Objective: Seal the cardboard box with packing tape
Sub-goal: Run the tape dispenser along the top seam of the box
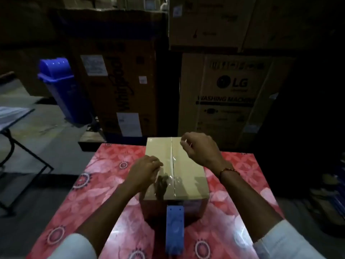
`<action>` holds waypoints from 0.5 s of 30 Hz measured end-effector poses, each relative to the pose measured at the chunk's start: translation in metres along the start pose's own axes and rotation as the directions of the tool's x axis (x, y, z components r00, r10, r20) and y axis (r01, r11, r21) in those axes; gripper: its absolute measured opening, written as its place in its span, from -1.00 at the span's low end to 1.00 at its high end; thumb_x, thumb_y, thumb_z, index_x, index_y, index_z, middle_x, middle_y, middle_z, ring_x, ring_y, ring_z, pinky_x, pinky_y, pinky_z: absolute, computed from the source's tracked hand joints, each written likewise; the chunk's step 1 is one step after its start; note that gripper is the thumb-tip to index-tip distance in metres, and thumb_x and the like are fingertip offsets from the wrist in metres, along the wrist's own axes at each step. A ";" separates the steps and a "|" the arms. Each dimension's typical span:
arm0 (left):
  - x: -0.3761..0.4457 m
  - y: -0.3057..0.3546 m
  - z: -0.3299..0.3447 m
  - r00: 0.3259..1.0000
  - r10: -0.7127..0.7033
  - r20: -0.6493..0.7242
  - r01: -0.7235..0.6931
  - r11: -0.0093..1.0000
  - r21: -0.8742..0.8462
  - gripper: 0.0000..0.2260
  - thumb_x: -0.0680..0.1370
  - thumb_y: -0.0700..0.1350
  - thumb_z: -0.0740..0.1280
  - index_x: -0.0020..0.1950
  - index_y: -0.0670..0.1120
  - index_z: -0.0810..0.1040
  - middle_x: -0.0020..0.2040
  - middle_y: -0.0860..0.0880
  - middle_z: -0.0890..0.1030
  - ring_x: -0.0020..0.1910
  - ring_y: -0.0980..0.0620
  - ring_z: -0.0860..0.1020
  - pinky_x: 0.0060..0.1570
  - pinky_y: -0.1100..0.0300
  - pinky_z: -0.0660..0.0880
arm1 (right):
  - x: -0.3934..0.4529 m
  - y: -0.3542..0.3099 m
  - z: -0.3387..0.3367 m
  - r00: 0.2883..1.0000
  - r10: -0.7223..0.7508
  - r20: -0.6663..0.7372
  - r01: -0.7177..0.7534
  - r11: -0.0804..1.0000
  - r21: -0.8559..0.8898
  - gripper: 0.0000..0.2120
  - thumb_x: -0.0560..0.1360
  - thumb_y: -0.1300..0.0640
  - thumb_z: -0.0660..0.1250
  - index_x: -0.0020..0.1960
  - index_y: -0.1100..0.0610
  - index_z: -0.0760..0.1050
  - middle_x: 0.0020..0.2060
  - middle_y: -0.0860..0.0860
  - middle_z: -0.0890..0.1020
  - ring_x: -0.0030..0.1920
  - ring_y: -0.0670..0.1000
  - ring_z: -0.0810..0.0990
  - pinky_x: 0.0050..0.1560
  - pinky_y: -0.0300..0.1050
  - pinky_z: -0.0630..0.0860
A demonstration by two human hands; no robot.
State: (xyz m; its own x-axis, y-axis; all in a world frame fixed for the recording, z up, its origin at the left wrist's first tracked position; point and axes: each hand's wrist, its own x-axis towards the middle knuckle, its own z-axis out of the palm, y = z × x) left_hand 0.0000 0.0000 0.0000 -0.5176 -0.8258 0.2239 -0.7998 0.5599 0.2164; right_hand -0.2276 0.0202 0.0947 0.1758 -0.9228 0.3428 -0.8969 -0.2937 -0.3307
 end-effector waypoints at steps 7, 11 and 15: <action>-0.024 0.016 0.045 0.951 0.005 0.309 -0.005 1.000 0.000 -0.19 0.47 0.42 -0.40 0.61 0.14 0.13 0.65 -0.10 0.06 0.62 -0.13 0.04 0.53 -0.11 0.02 | -0.067 0.001 0.059 0.970 0.082 0.231 -0.119 0.981 0.152 -0.79 0.61 -0.03 0.30 0.12 0.05 0.62 -0.05 -0.02 0.70 -0.11 0.02 0.65 -0.07 0.08 0.60; -0.032 0.020 0.053 0.948 -0.027 0.316 0.017 0.999 0.036 -0.20 0.43 0.41 -0.50 0.61 0.20 -0.05 0.66 -0.03 -0.11 0.63 -0.08 -0.14 0.55 -0.15 -0.13 | -0.087 0.003 0.080 0.964 0.128 0.234 -0.175 0.965 0.196 -0.80 0.60 0.01 0.32 0.15 0.06 0.60 0.01 -0.02 0.62 -0.10 0.02 0.64 -0.05 0.05 0.58; -0.037 0.018 0.057 0.961 0.022 0.275 -0.032 0.999 0.032 -0.34 0.54 0.37 -0.35 0.61 0.24 -0.05 0.66 0.03 -0.14 0.63 -0.04 -0.15 0.54 -0.16 -0.15 | -0.102 0.003 0.083 0.963 0.214 0.161 -0.252 0.930 0.269 -0.83 0.60 0.07 0.33 0.12 0.09 0.61 -0.06 -0.03 0.60 -0.18 -0.05 0.60 -0.09 -0.04 0.54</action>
State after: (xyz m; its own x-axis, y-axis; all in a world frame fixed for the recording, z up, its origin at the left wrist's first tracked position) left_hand -0.0128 0.0368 -0.0586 -0.5986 -0.8000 -0.0415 -0.7922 0.5835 0.1785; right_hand -0.2139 0.0926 -0.0145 0.0425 -0.9921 0.1180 -0.7688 -0.1079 -0.6304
